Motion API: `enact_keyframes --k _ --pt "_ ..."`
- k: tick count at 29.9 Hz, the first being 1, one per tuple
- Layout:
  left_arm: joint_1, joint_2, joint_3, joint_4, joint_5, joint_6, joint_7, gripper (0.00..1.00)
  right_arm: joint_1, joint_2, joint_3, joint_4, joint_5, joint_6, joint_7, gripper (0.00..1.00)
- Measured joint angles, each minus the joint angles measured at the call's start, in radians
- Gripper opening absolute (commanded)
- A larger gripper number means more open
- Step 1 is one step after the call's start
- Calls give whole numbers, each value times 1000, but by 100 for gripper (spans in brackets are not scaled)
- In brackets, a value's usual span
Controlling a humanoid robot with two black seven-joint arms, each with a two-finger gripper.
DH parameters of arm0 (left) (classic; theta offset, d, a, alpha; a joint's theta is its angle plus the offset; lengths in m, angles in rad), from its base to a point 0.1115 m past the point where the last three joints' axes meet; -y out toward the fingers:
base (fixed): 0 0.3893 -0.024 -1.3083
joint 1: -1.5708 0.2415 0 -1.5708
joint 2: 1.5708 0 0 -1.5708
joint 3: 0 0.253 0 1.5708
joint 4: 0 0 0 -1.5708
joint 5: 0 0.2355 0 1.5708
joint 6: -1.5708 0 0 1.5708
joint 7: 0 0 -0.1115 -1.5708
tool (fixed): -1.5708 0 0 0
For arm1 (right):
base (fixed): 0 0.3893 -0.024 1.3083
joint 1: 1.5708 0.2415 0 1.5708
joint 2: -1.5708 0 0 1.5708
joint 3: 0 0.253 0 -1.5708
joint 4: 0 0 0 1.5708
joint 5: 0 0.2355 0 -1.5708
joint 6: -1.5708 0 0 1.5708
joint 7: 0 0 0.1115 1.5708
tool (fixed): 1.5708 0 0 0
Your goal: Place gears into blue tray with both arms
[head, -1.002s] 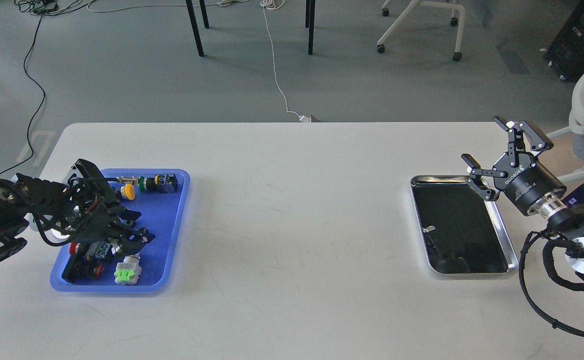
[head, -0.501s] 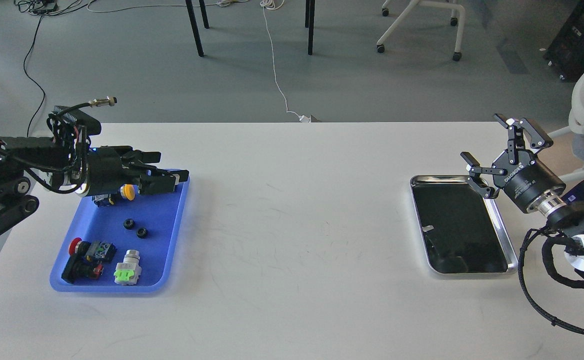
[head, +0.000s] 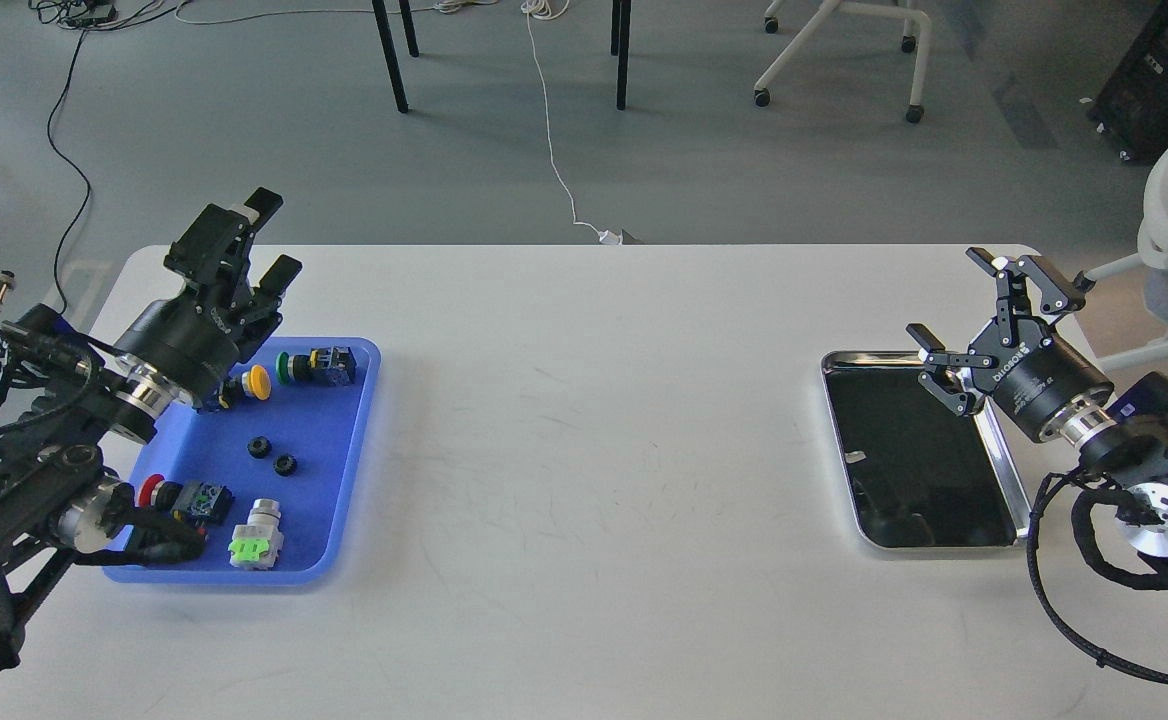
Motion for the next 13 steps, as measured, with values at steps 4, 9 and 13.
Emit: enact_keyframes --k 4,9,13 --pt "94 -89 -148 4 -11 -91 20 98 1 13 10 -2 0 0 0 99" --pt "161 -154 -238 12 -62 -148 98 98 1 16 13 1 0 0 0 99" --pt "176 -162 -245 12 -75 -154 113 98 1 16 15 1 1 0 0 99"
